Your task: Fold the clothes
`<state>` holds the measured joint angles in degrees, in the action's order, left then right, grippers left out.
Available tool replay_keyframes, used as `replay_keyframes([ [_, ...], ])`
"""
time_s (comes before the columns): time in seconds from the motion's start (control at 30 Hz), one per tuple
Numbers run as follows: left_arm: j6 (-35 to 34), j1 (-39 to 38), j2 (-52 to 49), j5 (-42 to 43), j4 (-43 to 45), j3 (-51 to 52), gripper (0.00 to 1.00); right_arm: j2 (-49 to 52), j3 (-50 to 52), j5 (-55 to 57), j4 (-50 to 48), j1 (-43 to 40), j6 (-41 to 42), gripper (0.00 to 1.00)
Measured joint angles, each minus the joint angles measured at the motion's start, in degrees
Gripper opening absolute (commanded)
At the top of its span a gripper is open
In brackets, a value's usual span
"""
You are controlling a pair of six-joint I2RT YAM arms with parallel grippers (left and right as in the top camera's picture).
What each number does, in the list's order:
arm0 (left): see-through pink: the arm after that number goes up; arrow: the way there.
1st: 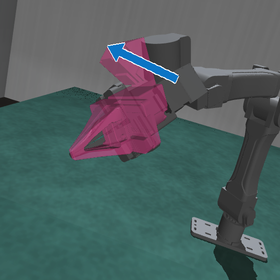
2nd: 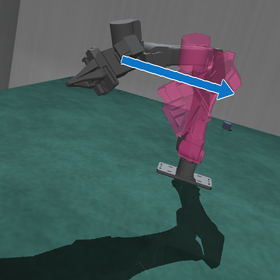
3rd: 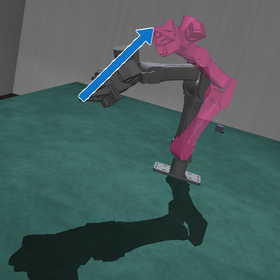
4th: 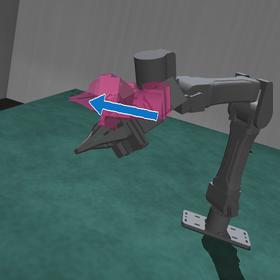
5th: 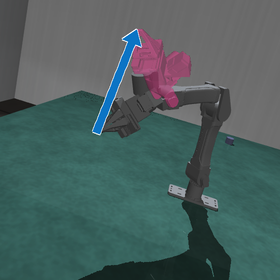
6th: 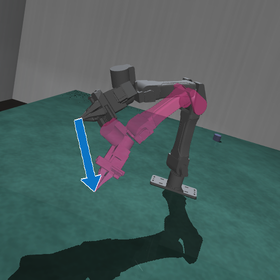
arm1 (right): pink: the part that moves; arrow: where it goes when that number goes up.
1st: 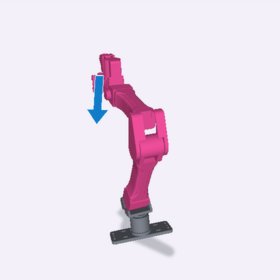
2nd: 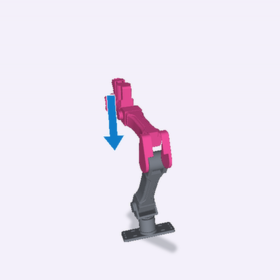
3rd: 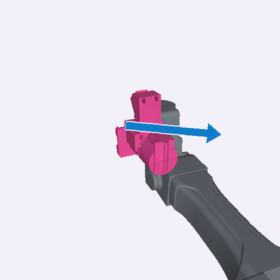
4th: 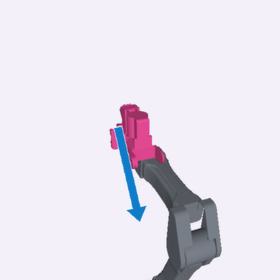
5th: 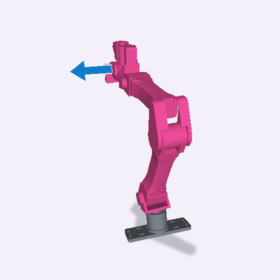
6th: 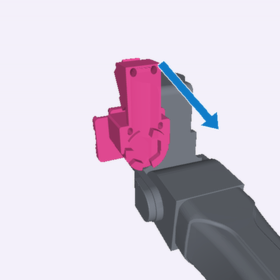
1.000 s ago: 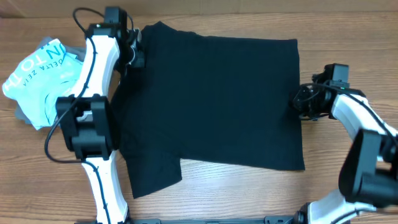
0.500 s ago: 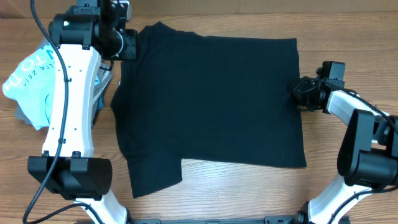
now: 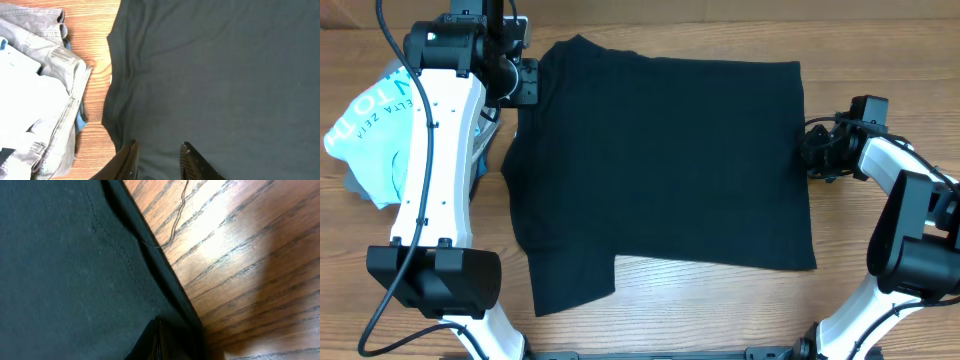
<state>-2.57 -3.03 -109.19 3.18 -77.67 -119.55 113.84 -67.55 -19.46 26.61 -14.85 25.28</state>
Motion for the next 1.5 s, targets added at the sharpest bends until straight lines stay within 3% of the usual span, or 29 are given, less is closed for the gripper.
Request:
replay_keyframes([
  [0.37,0.02,0.0,-0.02,-0.39,-1.36,0.0,0.34,2.27,-0.39,8.22,-12.17,-1.81,0.59,0.05],
  [0.53,0.0,0.0,-0.02,-0.42,-1.73,0.0,0.36,2.49,-1.31,6.73,-12.28,-3.72,-1.84,0.36],
  [0.63,0.02,0.0,-0.02,-0.46,-2.54,0.0,0.39,2.4,-1.92,2.73,-11.45,-4.2,-4.31,0.48],
  [0.8,0.0,0.0,0.0,-2.84,-8.09,-0.02,0.4,-1.75,-2.01,-4.15,-5.77,-4.9,-7.39,0.52],
  [1.03,-3.02,1.57,0.0,-1.97,-18.71,0.11,0.39,-24.04,-3.82,-8.92,6.4,-5.01,-7.69,0.62],
  [1.2,-3.54,1.97,0.57,3.04,-18.78,4.04,0.38,-36.83,-5.49,-10.21,17.75,-4.98,-7.28,0.66],
  [1.37,-4.46,-2.21,0.87,4.96,-17.77,14.69,0.29,-39.06,-5.42,-10.34,27.15,-4.98,-7.23,0.67],
  [1.5,-4.57,-9.94,0.87,4.76,-14.6,22.67,0.34,-38.1,-5.25,-9.86,30.45,-4.98,-7.3,0.67],
])
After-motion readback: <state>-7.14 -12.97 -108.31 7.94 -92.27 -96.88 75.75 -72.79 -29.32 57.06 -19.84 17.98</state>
